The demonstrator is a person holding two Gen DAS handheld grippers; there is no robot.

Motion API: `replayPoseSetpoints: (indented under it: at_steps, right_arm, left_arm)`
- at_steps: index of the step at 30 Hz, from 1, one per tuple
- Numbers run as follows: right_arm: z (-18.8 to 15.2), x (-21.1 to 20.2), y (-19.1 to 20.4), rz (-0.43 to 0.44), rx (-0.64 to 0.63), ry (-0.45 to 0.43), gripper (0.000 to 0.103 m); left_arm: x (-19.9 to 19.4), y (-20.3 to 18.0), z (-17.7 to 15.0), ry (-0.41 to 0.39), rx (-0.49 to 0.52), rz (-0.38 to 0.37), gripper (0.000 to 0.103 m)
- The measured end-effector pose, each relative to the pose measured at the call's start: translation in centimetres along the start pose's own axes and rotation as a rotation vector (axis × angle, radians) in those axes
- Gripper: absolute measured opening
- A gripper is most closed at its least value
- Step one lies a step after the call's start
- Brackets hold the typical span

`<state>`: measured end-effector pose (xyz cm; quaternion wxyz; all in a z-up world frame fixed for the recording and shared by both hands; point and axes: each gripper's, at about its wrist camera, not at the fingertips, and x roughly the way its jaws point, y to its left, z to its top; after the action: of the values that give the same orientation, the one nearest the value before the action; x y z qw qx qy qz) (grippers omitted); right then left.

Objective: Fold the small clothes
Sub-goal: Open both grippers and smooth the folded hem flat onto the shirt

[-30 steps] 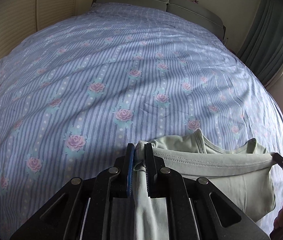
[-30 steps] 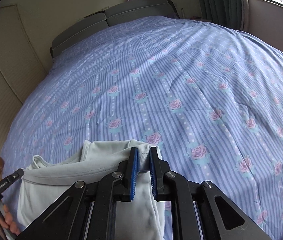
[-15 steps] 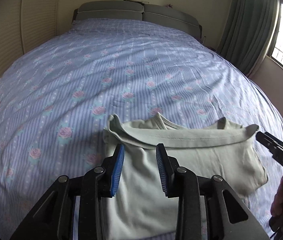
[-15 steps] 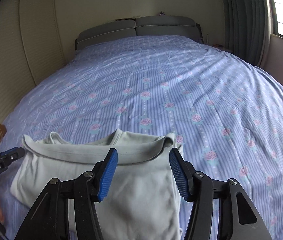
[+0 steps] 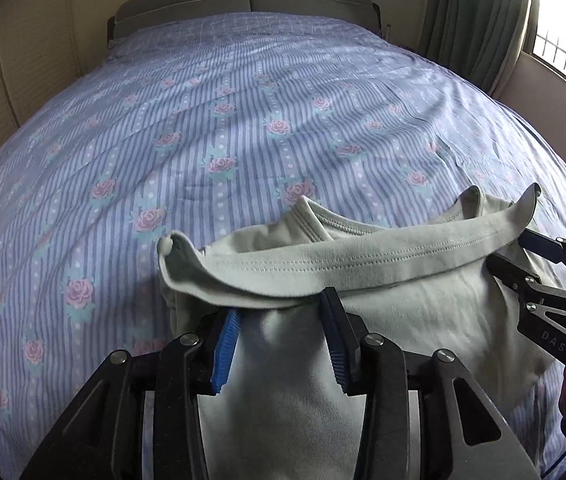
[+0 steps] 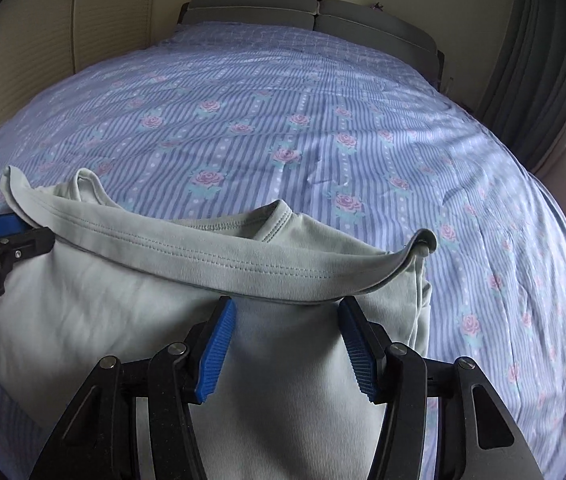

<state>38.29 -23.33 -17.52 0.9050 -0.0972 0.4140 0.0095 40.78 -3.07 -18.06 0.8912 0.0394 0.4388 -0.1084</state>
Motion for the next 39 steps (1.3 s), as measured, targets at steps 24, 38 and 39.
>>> replayPoseSetpoints:
  at_steps: [24, 38, 39]
  right_arm:
    - [3.3, -0.3, -2.5, 0.074, 0.17, -0.045, 0.055]
    - [-2.1, -4.2, -5.8, 0.044, 0.248, -0.032, 0.055]
    - [-3.1, -5.2, -5.9, 0.043, 0.259, -0.038, 0.055]
  left_arm:
    - [-1.2, 0.7, 1.1, -0.023, -0.003, -0.067, 0.042]
    - [-6.3, 3.2, -3.6, -0.065, -0.086, 0.037, 0.041]
    - [-7.3, 3.4, -4.8, -0.072, -0.093, 0.051, 0.041]
